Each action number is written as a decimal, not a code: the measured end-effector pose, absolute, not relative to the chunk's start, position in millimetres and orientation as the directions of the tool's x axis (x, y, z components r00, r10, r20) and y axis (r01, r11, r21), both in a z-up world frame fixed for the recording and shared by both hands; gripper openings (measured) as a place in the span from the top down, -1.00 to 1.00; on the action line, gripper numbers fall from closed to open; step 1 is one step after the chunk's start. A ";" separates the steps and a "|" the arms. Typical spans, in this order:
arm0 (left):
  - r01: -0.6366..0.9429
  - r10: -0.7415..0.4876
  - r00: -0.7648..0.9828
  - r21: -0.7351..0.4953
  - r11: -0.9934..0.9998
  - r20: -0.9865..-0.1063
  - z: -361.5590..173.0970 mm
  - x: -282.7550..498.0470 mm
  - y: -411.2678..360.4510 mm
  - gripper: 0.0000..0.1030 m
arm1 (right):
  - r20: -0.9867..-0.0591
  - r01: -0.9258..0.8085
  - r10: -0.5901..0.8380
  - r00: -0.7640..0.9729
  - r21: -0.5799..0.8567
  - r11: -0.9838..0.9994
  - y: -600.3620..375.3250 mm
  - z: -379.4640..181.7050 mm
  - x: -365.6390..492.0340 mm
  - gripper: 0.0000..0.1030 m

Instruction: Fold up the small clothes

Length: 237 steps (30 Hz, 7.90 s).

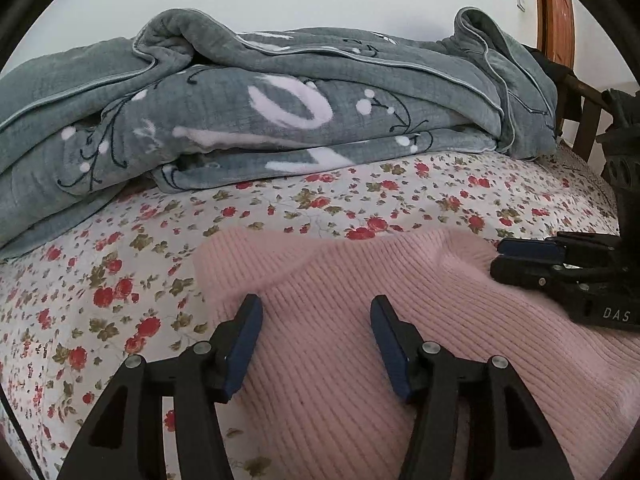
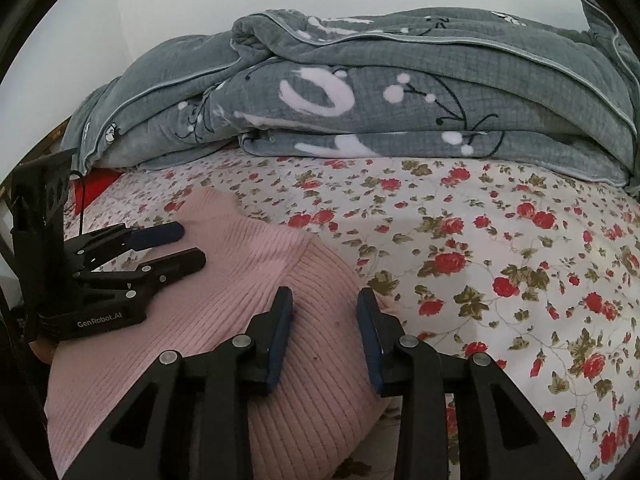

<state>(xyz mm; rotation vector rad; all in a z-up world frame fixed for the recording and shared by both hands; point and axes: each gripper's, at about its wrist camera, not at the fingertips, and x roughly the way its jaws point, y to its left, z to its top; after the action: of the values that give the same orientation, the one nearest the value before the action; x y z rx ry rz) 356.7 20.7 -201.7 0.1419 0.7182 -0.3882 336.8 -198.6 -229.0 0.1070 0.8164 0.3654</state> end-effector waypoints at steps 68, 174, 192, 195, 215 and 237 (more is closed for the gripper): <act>0.424 -0.331 0.679 -0.018 0.905 -0.655 -199.6 351.7 19.5 -0.22 | -0.655 -0.323 0.414 0.632 0.264 0.909 -202.2 -222.9 328.2 0.15; 0.105 -0.107 0.794 -0.038 0.994 -0.599 -55.3 9.2 20.7 -0.51 | -0.638 0.034 0.002 0.770 0.045 0.998 -234.0 -79.0 -4.9 -0.89; 0.089 -0.086 0.801 -0.025 0.996 -0.593 -49.2 4.7 20.7 -0.53 | -0.637 0.035 0.002 0.771 0.046 0.998 -233.1 -73.9 -11.3 -0.89; 0.091 -0.089 0.801 -0.027 0.996 -0.592 -49.2 4.8 22.0 -0.53 | -0.635 0.038 0.002 0.773 0.049 0.998 -233.8 -72.8 -12.3 -0.89; 0.094 -0.093 0.801 -0.029 0.995 -0.591 -47.2 4.0 20.7 -0.53 | -0.623 0.053 0.000 0.782 0.067 0.996 -237.8 -65.9 -15.0 -0.89; 0.095 -0.096 0.802 -0.033 0.995 -0.589 -45.7 3.5 21.8 -0.53 | -0.618 0.056 0.004 0.786 0.077 0.995 -233.5 -60.8 -17.8 -0.89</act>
<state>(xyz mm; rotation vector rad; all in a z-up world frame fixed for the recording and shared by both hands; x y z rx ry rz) 3.5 21.8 -45.7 -0.0018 0.6312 -0.1018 -17.8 -233.5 -60.8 0.0935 0.6658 -0.0284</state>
